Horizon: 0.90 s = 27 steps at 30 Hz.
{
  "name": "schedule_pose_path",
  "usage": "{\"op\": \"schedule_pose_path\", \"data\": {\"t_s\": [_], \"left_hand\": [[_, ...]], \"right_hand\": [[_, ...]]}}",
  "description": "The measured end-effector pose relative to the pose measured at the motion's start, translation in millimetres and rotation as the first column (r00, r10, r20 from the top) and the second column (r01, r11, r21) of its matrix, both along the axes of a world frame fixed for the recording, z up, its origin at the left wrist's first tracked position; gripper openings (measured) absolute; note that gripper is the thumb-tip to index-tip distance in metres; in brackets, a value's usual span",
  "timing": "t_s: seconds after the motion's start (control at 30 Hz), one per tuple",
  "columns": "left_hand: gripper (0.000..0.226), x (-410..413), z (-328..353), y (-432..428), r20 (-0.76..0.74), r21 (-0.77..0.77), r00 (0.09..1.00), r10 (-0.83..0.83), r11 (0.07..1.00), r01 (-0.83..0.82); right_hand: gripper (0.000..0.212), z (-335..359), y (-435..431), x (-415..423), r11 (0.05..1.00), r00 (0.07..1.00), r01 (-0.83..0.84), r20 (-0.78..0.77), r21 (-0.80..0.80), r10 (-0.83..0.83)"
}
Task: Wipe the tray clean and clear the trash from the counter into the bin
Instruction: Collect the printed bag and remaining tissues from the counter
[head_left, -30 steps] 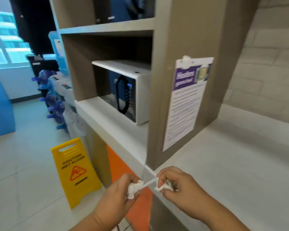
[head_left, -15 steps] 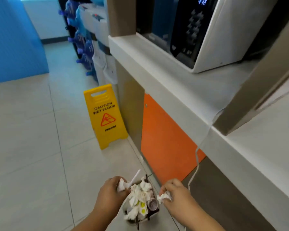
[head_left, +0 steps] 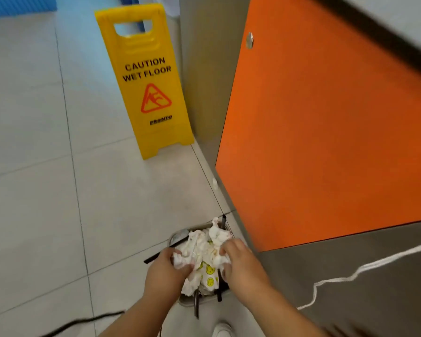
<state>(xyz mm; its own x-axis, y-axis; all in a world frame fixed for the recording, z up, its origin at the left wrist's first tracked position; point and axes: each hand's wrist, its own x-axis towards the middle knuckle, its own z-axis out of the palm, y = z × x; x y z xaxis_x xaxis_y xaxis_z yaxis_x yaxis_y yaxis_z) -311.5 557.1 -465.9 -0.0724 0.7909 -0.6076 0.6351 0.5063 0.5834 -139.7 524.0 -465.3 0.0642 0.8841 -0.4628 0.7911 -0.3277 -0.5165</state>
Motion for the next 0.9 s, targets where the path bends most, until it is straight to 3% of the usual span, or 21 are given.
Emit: {"op": "schedule_pose_path", "data": {"t_s": [0.13, 0.2, 0.4, 0.57, 0.9], "left_hand": [[0.039, 18.3, -41.1, 10.5, -0.027, 0.023, 1.0, 0.014, 1.0, -0.013], [0.039, 24.2, -58.3, 14.3, -0.061, 0.033, 0.998, 0.008, 0.999, -0.006], [0.038, 31.6, -93.6, 20.0, -0.159, 0.032, 0.983, -0.093, 0.995, 0.099], [0.029, 32.5, -104.9, 22.8, -0.229, -0.021, 0.938, -0.259, 0.965, 0.261], [0.039, 23.9, -88.1, 20.5, -0.209, 0.101, 0.946, -0.246, 0.957, 0.271]], "right_hand": [[0.023, -42.4, 15.6, 0.2, 0.998, 0.999, 0.017, -0.03, 0.061, -0.015], [0.025, -58.6, 16.5, 1.3, 0.997, 0.999, -0.054, 0.013, 0.059, 0.053], [0.061, -90.2, 7.1, 2.3, 0.976, 0.98, -0.2, -0.011, -0.087, 0.2], [0.085, -98.7, 4.8, -1.0, 0.921, 0.926, -0.347, 0.094, -0.177, 0.367], [0.078, -86.9, 2.5, 3.5, 0.973, 0.969, -0.223, 0.093, -0.05, 0.227]]}}
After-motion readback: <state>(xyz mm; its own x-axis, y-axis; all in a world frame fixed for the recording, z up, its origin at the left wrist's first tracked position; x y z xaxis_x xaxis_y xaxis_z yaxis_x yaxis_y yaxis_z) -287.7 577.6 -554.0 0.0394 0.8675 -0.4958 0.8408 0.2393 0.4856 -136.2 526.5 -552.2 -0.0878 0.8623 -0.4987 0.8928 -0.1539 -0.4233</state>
